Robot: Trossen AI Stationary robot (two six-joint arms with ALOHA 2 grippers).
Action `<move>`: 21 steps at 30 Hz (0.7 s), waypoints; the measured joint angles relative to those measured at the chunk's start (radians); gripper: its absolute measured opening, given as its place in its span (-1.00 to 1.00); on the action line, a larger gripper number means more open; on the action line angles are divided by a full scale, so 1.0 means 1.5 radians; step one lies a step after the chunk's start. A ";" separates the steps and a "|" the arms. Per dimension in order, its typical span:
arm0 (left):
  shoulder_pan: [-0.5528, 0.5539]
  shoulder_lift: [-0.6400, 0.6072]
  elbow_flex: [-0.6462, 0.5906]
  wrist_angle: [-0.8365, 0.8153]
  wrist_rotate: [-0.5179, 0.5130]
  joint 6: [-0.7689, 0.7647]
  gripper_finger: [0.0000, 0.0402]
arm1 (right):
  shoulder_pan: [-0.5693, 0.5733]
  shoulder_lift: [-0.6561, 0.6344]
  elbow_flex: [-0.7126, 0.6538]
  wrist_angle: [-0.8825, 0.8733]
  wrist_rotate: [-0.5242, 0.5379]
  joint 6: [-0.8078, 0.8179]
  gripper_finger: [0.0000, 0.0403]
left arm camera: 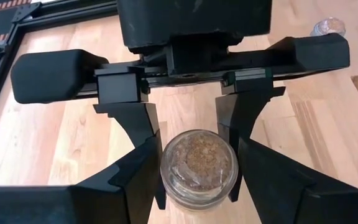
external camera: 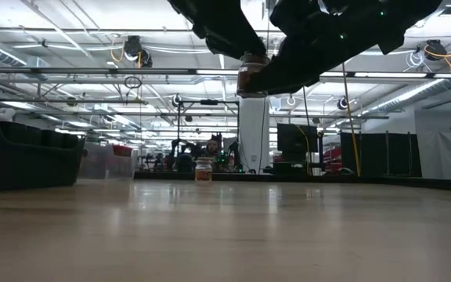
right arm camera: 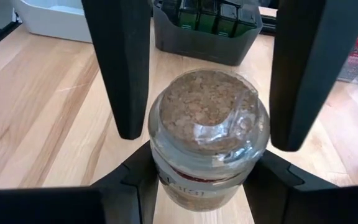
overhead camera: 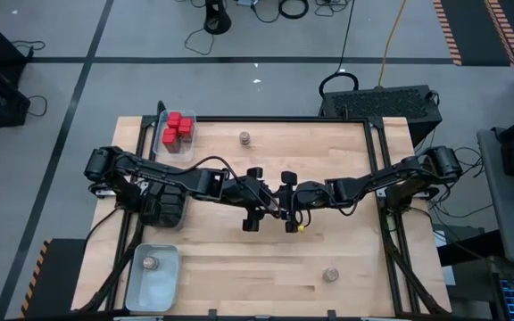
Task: Sort spices by type
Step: Put the brown seasoning bottle into the gray bin
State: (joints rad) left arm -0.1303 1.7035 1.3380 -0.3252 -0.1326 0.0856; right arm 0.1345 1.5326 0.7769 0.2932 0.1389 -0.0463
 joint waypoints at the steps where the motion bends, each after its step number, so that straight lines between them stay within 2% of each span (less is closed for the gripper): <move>1: 0.000 0.000 0.000 0.000 0.000 0.000 0.10 | 0.000 0.000 0.000 0.001 0.000 0.000 -0.18; 17: 0.001 0.000 0.000 -0.018 0.009 0.000 0.10 | 0.000 0.000 0.000 0.011 0.000 0.000 -0.18; 21: 0.001 0.000 0.000 -0.017 0.010 0.000 0.03 | 0.000 0.000 0.000 0.011 -0.001 0.000 -0.18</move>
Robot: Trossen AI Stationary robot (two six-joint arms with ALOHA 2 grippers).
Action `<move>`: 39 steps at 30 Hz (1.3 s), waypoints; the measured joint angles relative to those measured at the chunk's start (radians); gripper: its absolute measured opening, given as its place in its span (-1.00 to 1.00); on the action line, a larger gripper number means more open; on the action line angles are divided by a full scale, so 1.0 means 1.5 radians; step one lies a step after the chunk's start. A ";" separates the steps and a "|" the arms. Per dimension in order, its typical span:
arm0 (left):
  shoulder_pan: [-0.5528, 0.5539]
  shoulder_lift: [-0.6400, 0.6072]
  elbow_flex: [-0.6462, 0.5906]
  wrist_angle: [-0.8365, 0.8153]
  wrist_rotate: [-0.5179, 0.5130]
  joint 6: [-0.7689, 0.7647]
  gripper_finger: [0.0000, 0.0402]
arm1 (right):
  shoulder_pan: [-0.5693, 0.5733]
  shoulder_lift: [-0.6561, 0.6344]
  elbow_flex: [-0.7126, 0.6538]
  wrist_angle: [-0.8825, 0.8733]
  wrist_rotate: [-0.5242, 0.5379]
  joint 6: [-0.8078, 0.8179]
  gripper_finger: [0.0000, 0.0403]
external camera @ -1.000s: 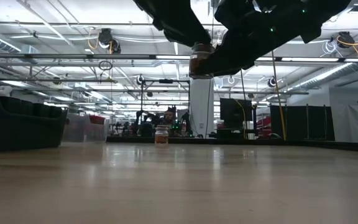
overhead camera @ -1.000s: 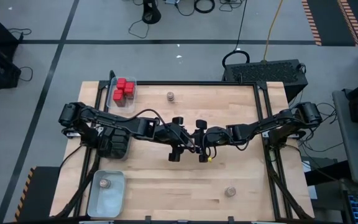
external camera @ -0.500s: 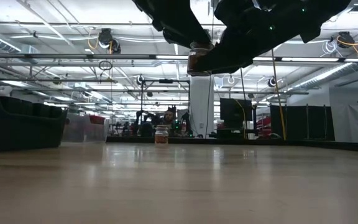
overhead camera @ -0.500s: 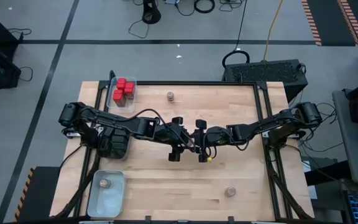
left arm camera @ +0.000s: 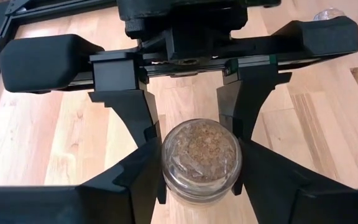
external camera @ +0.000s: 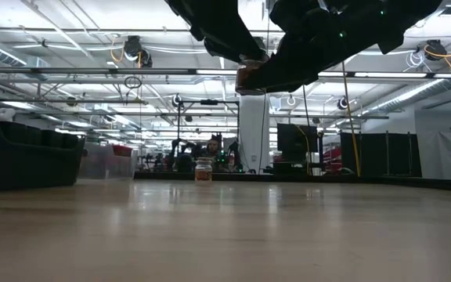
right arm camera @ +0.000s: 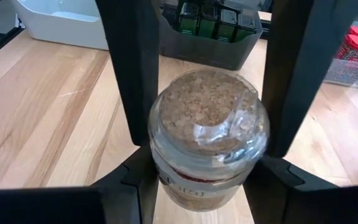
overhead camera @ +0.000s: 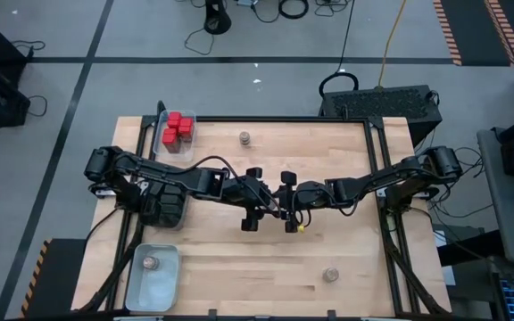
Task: Sort spices by type
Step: Put the brown seasoning bottle into the gray bin
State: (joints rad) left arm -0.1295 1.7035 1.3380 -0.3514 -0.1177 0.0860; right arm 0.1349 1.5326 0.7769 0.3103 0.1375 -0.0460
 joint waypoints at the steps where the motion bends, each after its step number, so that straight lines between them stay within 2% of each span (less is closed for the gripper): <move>1: 0.000 0.000 0.000 0.000 0.000 0.000 0.00 | 0.000 0.000 0.000 0.000 0.000 0.000 -0.18; 4: 0.000 0.000 0.000 0.000 0.001 0.000 -0.08 | 0.000 0.000 0.000 -0.001 0.000 0.000 -0.18; 10: 0.000 0.000 0.000 0.000 0.001 0.000 -0.08 | 0.000 0.000 0.000 -0.001 -0.003 0.000 -0.17; 21: -0.001 0.000 0.000 -0.003 0.002 0.006 -0.05 | -0.002 -0.006 0.000 -0.019 -0.005 0.001 0.14; 29: -0.001 -0.044 -0.001 -0.040 0.005 0.017 -0.05 | -0.003 -0.030 0.000 -0.089 -0.002 0.015 0.14; 33: -0.001 -0.090 -0.001 -0.069 0.063 0.011 -0.05 | -0.004 -0.038 0.000 -0.127 0.000 0.031 0.12; 39: -0.006 -0.172 -0.028 -0.140 0.133 -0.056 -0.05 | -0.004 -0.038 -0.001 -0.148 0.001 0.053 0.12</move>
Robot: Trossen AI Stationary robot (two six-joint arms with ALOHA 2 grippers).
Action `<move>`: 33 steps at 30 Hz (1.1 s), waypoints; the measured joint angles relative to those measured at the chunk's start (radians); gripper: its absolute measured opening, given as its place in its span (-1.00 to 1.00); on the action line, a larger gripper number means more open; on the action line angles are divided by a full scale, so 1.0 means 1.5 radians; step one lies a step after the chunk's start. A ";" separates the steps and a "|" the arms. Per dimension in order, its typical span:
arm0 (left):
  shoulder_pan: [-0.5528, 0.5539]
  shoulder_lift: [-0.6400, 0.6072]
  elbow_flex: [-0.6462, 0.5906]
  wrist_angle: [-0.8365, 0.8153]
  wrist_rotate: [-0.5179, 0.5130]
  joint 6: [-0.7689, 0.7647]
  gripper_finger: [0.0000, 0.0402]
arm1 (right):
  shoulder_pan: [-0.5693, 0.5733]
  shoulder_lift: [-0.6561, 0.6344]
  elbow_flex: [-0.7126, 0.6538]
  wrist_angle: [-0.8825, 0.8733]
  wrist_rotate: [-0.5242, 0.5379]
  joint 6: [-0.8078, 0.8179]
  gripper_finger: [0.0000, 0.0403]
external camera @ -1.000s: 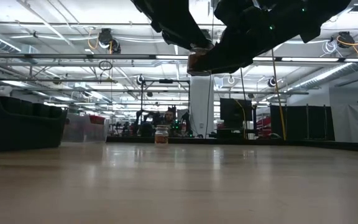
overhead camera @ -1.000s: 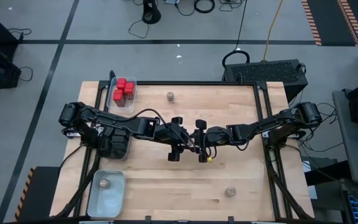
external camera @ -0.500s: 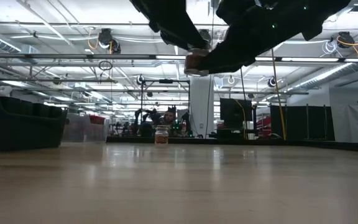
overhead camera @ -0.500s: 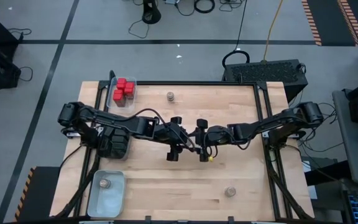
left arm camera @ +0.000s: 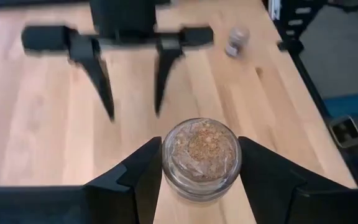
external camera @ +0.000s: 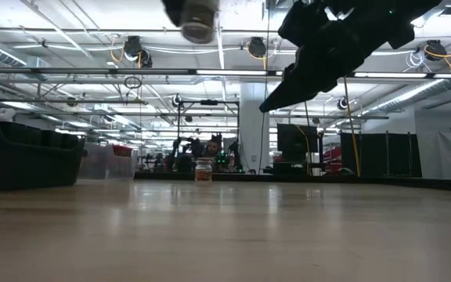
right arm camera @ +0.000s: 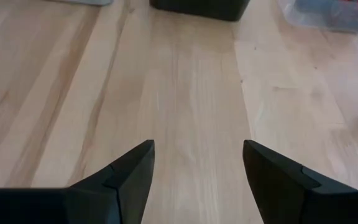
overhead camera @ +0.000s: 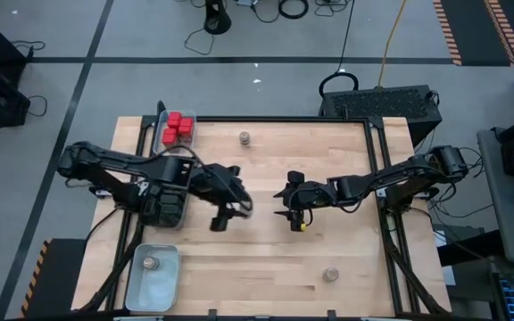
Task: Sort spices by type
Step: Put the brown seasoning bottle into the gray bin
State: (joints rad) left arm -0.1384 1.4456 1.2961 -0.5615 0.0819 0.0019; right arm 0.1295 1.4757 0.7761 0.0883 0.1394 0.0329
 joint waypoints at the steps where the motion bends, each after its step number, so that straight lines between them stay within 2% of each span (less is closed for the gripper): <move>1: -0.006 -0.019 -0.013 -0.014 0.003 -0.014 -0.05 | 0.000 0.000 0.000 -0.003 0.000 0.003 0.12; 5: -0.041 -0.094 -0.081 -0.016 0.032 -0.088 -0.05 | 0.000 0.000 0.000 -0.001 0.000 0.005 0.12; 8: -0.087 -0.159 -0.134 -0.021 0.012 -0.165 -0.04 | 0.000 0.000 0.000 0.003 0.000 0.007 0.12; 12: -0.192 -0.252 -0.222 -0.019 -0.094 -0.298 -0.04 | 0.000 0.000 0.000 0.006 -0.001 0.010 0.12; 17: -0.369 -0.341 -0.326 -0.015 -0.247 -0.510 -0.04 | 0.000 0.000 0.000 0.010 0.000 0.018 0.12; 20: -0.477 -0.352 -0.365 -0.018 -0.323 -0.618 -0.04 | 0.000 0.000 0.000 0.014 0.000 0.023 0.12; 23: -0.567 -0.345 -0.382 -0.017 -0.376 -0.677 -0.04 | 0.000 0.001 0.000 0.017 0.019 0.030 0.12; 28: -0.682 -0.321 -0.383 -0.003 -0.446 -0.696 -0.04 | -0.003 0.001 0.000 0.039 0.047 0.046 0.12; 33: -0.765 -0.271 -0.383 -0.022 -0.506 -0.732 -0.04 | -0.004 0.001 0.000 0.061 0.048 0.068 0.12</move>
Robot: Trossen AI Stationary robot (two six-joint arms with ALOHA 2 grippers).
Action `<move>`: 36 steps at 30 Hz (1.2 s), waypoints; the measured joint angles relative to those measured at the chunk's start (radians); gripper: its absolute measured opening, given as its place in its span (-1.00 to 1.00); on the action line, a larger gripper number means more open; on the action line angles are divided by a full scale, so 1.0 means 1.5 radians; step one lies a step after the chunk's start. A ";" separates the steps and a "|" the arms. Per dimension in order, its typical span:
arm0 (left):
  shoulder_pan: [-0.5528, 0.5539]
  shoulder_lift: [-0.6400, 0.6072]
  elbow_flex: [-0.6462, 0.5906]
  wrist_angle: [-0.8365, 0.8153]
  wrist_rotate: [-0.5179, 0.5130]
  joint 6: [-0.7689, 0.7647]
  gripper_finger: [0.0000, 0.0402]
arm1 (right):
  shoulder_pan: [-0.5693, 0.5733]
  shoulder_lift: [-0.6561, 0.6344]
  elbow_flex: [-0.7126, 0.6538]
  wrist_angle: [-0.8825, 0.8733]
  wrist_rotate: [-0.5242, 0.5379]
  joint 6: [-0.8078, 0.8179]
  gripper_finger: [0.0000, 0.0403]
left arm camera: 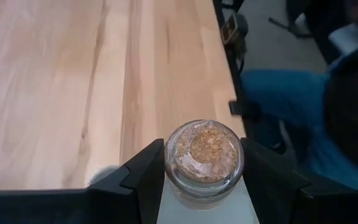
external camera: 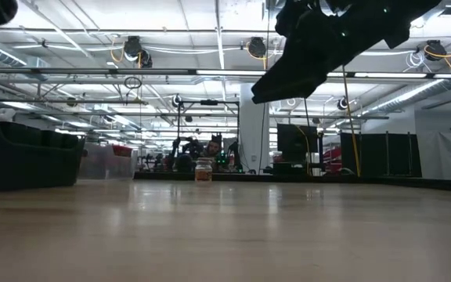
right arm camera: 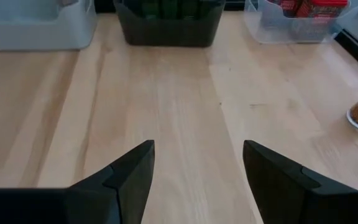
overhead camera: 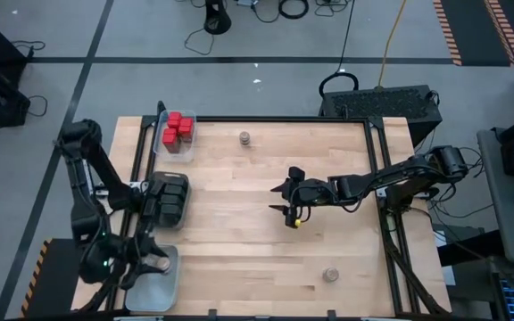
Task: Sort spices by type
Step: Put the brown seasoning bottle into the gray bin
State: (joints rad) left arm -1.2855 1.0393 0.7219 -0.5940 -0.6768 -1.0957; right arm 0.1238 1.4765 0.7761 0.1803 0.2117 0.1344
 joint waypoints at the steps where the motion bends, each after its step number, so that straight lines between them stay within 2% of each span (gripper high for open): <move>1: -0.011 0.014 0.000 -0.001 -0.005 -0.007 -0.04 | 0.000 0.000 0.000 0.003 0.000 0.006 0.12; 5: -0.035 0.072 0.000 -0.003 -0.019 -0.053 -0.04 | 0.000 0.000 0.000 0.019 0.000 0.015 0.12; 15: -0.039 0.208 0.000 -0.052 -0.003 -0.134 -0.04 | 0.000 0.000 0.000 0.067 0.001 0.008 0.12; 29: -0.040 0.238 -0.014 -0.069 -0.004 -0.224 -0.04 | 0.000 0.000 0.000 0.065 0.001 -0.005 0.12; 36: -0.030 0.241 -0.017 -0.072 0.016 -0.206 -0.04 | 0.000 0.000 0.000 0.065 0.001 -0.012 0.12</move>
State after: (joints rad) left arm -1.3302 1.4007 0.6971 -0.7021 -0.6532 -1.4054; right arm 0.1234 1.4765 0.7761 0.2775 0.2131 0.1169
